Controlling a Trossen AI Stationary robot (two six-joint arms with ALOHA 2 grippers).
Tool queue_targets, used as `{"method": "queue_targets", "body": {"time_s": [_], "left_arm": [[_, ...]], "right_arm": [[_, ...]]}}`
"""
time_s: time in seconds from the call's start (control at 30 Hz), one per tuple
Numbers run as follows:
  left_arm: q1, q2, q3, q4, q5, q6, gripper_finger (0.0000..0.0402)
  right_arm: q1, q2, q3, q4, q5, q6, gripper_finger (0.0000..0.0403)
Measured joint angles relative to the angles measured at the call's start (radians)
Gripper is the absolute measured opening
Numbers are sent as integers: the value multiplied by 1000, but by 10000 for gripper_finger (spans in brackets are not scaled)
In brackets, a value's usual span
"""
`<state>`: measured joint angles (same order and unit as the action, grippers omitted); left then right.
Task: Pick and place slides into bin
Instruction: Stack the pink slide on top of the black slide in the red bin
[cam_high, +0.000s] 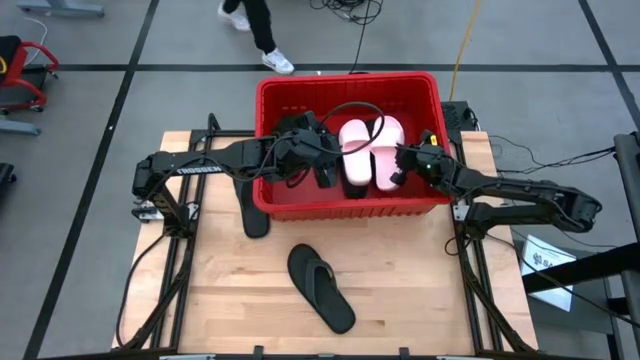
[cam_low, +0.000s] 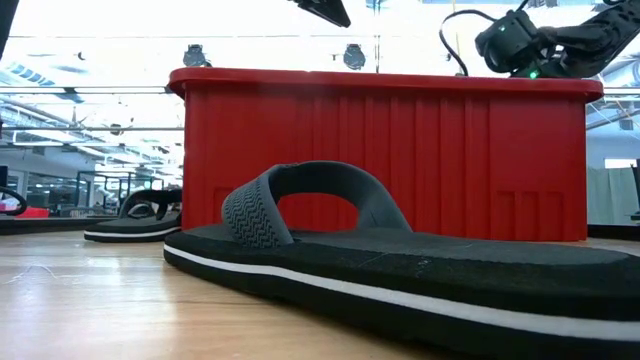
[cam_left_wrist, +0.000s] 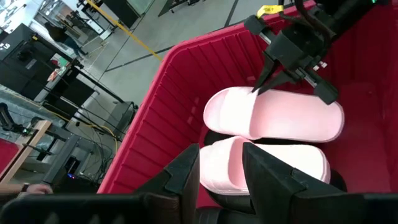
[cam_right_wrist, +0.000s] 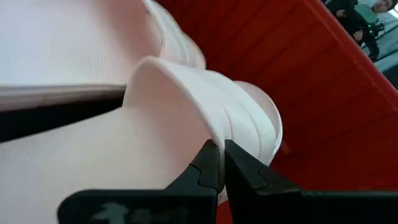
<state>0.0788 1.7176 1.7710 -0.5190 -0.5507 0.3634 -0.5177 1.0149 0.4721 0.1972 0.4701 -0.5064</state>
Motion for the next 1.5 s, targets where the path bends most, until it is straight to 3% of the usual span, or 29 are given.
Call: {"method": "queue_targets", "body": {"time_s": [0.67, 1.23, 1.5], "left_arm": [[0, 0, 0, 0, 1, 0, 129], [0, 0, 0, 0, 2, 0, 129], [0, 0, 0, 0, 2, 0, 129]], "right_arm": [[-1, 19, -39, 27, 0, -10, 17], [0, 19, -47, 66, -11, -90, 131], [0, 19, -47, 69, -16, -90, 143]]}}
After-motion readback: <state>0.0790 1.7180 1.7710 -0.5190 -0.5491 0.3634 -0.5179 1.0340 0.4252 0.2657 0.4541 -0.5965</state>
